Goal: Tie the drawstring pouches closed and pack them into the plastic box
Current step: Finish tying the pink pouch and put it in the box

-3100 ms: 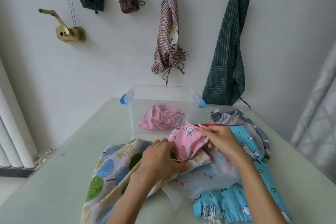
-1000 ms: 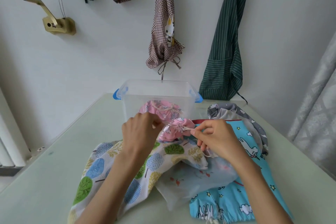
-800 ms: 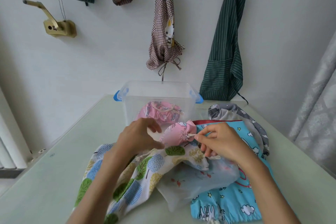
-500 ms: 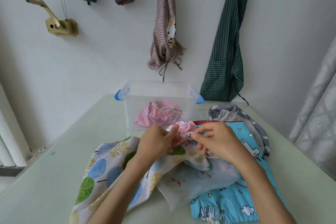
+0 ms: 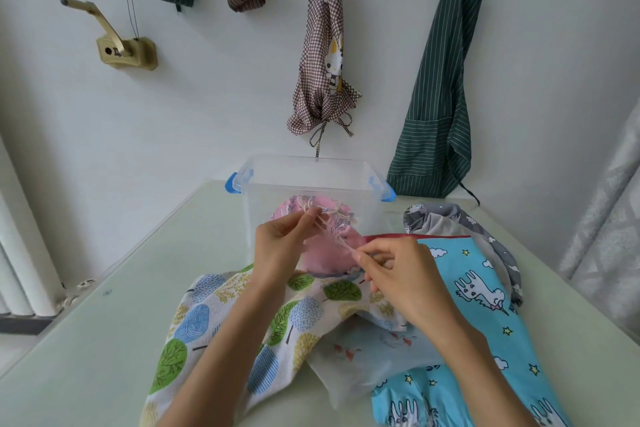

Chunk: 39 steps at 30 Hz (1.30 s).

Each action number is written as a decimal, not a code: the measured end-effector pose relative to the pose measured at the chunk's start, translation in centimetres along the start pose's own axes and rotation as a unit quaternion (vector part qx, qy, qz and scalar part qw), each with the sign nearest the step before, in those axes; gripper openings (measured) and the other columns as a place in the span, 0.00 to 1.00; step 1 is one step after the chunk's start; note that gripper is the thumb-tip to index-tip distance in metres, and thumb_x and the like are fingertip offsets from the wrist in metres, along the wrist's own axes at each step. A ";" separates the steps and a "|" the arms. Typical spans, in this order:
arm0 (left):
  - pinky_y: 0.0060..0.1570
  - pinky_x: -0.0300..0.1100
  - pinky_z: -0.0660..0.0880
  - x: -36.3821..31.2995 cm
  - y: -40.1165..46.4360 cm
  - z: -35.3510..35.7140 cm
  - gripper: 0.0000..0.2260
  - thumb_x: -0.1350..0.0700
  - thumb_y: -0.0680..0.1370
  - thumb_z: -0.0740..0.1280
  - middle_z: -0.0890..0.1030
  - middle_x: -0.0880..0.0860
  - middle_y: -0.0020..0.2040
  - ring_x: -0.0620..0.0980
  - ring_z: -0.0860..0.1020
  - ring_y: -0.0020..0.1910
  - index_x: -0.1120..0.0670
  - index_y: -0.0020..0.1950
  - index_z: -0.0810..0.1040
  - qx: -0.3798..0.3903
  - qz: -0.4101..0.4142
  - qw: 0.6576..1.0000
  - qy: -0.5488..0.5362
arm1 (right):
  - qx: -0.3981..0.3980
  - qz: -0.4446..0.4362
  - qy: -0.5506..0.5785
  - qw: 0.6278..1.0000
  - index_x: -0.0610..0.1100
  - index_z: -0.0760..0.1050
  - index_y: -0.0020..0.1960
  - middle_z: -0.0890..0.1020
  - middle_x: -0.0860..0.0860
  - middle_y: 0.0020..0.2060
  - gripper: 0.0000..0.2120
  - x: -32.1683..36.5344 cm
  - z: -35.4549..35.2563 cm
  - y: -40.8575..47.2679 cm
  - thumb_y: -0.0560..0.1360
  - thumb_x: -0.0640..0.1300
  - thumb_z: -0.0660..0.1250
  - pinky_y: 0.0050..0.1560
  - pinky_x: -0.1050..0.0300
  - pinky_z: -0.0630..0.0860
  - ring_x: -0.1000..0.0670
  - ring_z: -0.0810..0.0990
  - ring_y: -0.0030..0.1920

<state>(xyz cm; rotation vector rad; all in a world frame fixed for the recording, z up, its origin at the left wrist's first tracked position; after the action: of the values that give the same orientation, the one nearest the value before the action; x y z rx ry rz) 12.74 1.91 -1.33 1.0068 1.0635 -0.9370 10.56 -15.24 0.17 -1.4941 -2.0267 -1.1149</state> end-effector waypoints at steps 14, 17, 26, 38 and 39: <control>0.18 0.28 0.60 0.0 -0.4 0.8 0.11 0.54 0.79 0.62 0.85 0.51 0.51 0.39 0.75 0.24 0.59 0.55 0.79 0.189 -0.102 0.977 0.014 | 0.102 0.023 0.001 0.994 0.51 0.83 0.40 0.80 0.54 0.25 0.06 0.5 1.3 -0.3 0.74 0.50 0.69 0.36 0.63 0.76 0.60 0.75 0.23; 0.20 0.27 0.63 0.0 -0.9 1.4 0.12 0.55 0.79 0.64 0.84 0.48 0.38 0.39 0.73 0.22 0.61 0.55 0.80 0.220 -0.087 0.968 0.080 | 0.192 0.057 0.010 0.980 0.46 0.83 0.41 0.80 0.53 0.26 0.08 0.4 1.2 -0.7 0.74 0.48 0.69 0.31 0.65 0.71 0.59 0.72 0.23; 0.31 0.30 0.63 0.9 -3.9 4.8 0.20 0.59 0.79 0.64 0.68 0.43 0.24 0.39 0.64 0.25 0.54 0.26 0.77 0.423 -0.031 0.863 0.274 | 0.081 0.106 0.102 0.986 0.44 0.71 0.29 0.72 0.51 0.24 0.21 0.0 -4.5 0.1 0.75 0.55 0.64 0.28 0.73 0.65 0.59 0.67 0.25; 0.25 0.30 0.60 0.9 -2.5 3.8 0.16 0.50 0.80 0.62 0.71 0.46 0.29 0.44 0.65 0.30 0.60 0.40 0.79 0.373 -0.025 0.887 0.271 | 0.076 0.002 0.055 0.996 0.50 0.74 0.58 0.78 0.58 0.54 0.10 -0.8 -2.2 1.2 0.80 0.43 0.58 0.48 0.76 0.67 0.60 0.75 0.55; 0.25 0.30 0.60 0.8 -2.2 3.5 0.17 0.50 0.80 0.62 0.72 0.44 0.28 0.42 0.66 0.29 0.63 0.45 0.80 0.363 -0.033 0.891 0.270 | 0.108 -0.018 0.018 0.994 0.52 0.74 0.58 0.78 0.59 0.55 0.12 -1.0 -2.2 1.0 0.79 0.39 0.60 0.49 0.76 0.66 0.60 0.73 0.56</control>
<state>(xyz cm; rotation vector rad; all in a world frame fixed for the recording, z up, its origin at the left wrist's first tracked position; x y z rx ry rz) 11.66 -2.14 -1.94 1.9473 1.2259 -1.1770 11.51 -17.47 1.11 -1.3260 -2.0818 -0.8947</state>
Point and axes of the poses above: each hand's wrist, its own y-axis towards the middle knuckle, its own z-axis out of the palm, x = y × z, the point moved 6 cm from there along y, towards the middle knuckle
